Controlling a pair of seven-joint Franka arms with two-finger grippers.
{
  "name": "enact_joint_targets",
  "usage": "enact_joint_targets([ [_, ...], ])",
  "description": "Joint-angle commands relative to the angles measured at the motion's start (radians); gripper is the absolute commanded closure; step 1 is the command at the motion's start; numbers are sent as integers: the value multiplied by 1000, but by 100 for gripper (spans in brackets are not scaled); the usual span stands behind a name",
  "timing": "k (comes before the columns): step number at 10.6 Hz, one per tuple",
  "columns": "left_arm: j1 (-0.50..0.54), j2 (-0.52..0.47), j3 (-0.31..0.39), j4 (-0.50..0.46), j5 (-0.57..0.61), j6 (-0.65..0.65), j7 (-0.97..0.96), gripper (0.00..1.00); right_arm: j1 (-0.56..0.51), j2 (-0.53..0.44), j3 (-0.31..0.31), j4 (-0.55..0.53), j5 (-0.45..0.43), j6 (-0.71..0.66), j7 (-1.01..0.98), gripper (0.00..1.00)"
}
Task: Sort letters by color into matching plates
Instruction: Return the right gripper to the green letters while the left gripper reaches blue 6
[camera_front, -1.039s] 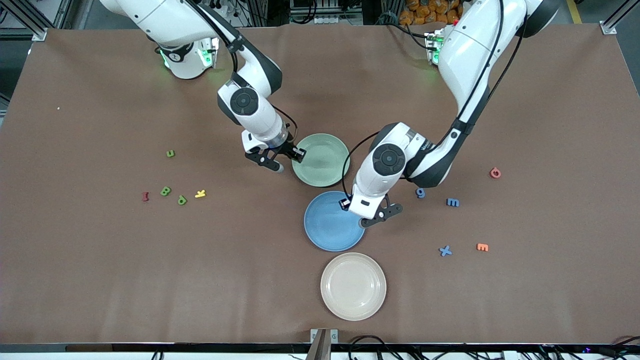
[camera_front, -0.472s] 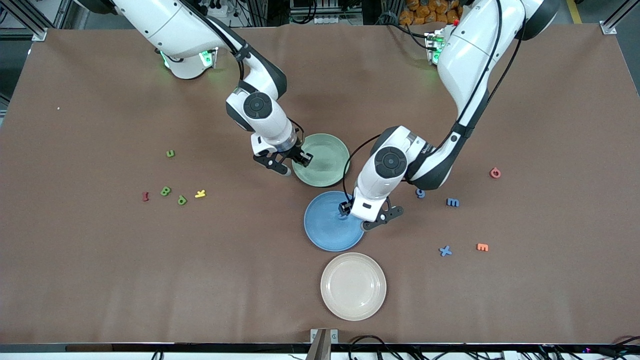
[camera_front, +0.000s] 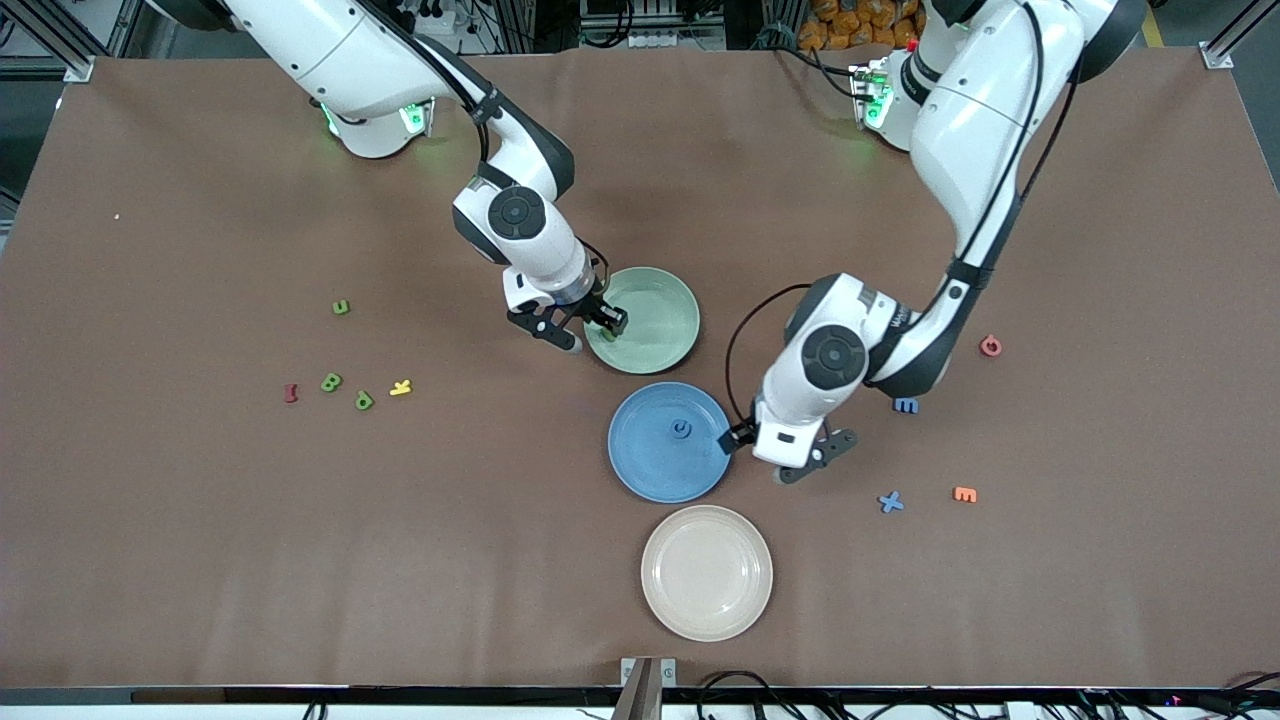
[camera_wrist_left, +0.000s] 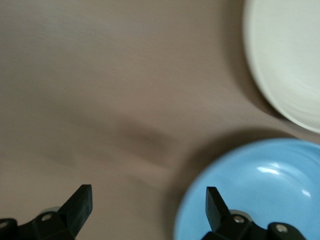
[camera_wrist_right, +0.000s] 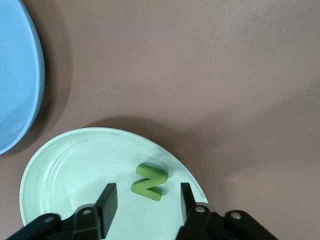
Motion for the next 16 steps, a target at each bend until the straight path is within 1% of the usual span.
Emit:
enact_joint_targets([
  [1, 62, -92, -3, -140, 42, -43, -2, 0, -13, -1, -4, 21, -23, -27, 39, 18],
  [2, 91, -140, -6, -195, 50, -40, 1, 0, -28, -21, 0, 23, -23, -62, 38, 18],
  [4, 103, -207, -7, -295, 50, -19, 7, 0, -68, -84, 3, 21, -22, -139, 17, 18],
  [5, 112, -227, -7, -339, 52, 21, 9, 0, -88, -122, 3, 23, -20, -176, 15, 18],
  [6, 114, -262, -7, -408, 52, 78, 10, 0, -111, -153, 4, 21, -19, -211, -5, 18],
  [8, 126, -321, -7, -534, 52, 188, 15, 0, -152, -190, 3, 21, -16, -254, -52, 18],
  [9, 126, -327, -7, -563, 55, 211, 30, 0, -177, -201, 3, 19, -14, -266, -60, 18],
  [10, 128, -324, -6, -573, 64, 224, 41, 0, -214, -214, 4, 18, -9, -276, -66, 19],
  [12, 132, -298, -3, -573, 88, 239, 41, 0, -275, -251, 1, -2, 4, -308, -169, 19],
  [13, 149, -275, -1, -573, 107, 253, 41, 0, -297, -265, -10, -4, 35, -344, -225, 19],
  [14, 172, -260, -3, -571, 140, 277, 41, 0, -306, -288, -61, -4, 78, -381, -278, 20],
  [16, 186, -232, -1, -555, 154, 282, 39, 0, -324, -314, -132, -4, 167, -412, -365, 19],
])
